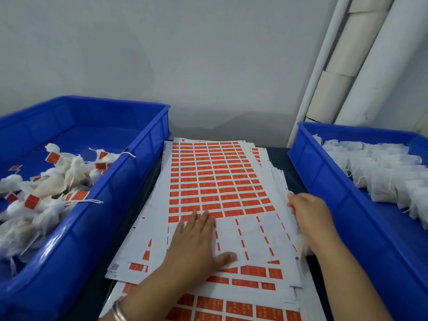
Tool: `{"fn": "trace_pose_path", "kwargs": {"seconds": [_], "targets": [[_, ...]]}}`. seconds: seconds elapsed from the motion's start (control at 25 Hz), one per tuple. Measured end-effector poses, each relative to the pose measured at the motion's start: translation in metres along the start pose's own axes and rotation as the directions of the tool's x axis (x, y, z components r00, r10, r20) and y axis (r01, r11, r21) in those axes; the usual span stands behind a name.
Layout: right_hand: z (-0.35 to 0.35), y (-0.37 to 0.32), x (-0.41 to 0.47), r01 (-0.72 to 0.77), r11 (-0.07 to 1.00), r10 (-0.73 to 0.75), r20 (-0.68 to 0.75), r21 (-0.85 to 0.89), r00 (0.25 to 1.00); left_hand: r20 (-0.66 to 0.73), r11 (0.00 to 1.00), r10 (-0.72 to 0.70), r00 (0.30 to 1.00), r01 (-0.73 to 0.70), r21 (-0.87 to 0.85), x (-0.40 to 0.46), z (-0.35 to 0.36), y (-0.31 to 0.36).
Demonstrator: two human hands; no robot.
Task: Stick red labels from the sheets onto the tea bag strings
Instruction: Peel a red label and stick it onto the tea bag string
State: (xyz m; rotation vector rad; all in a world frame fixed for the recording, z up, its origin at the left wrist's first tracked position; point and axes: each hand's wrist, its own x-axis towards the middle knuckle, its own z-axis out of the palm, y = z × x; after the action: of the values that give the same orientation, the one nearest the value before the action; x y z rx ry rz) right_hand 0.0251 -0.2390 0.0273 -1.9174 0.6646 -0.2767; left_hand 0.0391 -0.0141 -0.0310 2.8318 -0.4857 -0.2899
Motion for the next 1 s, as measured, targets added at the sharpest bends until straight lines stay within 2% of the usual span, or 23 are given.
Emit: {"fn": "trace_pose_path", "kwargs": {"seconds": [0.04, 0.12, 0.24, 0.48, 0.56, 0.6, 0.72, 0.88, 1.0], "targets": [[-0.003, 0.007, 0.007, -0.011, 0.993, 0.009, -0.018, -0.119, 1.000, 0.002, 1.000, 0.005, 1.000, -0.006, 0.028, 0.000, 0.000, -0.005], [-0.004, 0.017, 0.015, -0.069, 0.976, 0.080, 0.050, -0.207, 0.996, 0.016, 0.999, 0.007, 1.000, -0.008, 0.035, -0.002, -0.002, -0.014], [-0.001, 0.020, 0.019, -0.124, 0.972, 0.161, 0.180, -0.201, 0.970, 0.063, 0.999, 0.009, 0.998, -0.012, 0.045, -0.006, -0.007, -0.023], [-0.007, 0.021, 0.016, -0.123, 0.990, 0.138, 0.265, -0.074, 0.954, 0.127, 0.998, -0.035, 0.991, 0.027, 0.065, 0.007, -0.028, -0.013], [-0.010, 0.021, 0.014, -0.114, 0.991, 0.133, 0.335, -0.076, 0.933, 0.105, 0.999, 0.019, 0.994, -0.014, -0.049, 0.018, -0.031, 0.012], [-0.011, 0.022, 0.013, -0.101, 0.992, 0.122, 0.377, -0.077, 0.918, 0.065, 0.984, 0.059, 0.996, -0.047, -0.174, 0.023, -0.028, 0.029], [-0.016, 0.023, 0.010, -0.075, 0.997, 0.080, 0.467, -0.030, 0.881, -0.074, 0.824, 0.048, 0.996, -0.082, -0.561, 0.031, -0.013, 0.072], [-0.020, 0.023, 0.010, -0.049, 0.997, 0.011, 0.479, 0.066, 0.878, -0.137, 0.704, 0.024, 0.990, -0.114, -0.701, 0.028, 0.004, 0.080], [-0.021, 0.021, 0.007, -0.003, 0.992, -0.058, 0.473, 0.127, 0.879, -0.191, 0.678, -0.018, 0.982, -0.128, -0.723, 0.026, 0.006, 0.082]]}}
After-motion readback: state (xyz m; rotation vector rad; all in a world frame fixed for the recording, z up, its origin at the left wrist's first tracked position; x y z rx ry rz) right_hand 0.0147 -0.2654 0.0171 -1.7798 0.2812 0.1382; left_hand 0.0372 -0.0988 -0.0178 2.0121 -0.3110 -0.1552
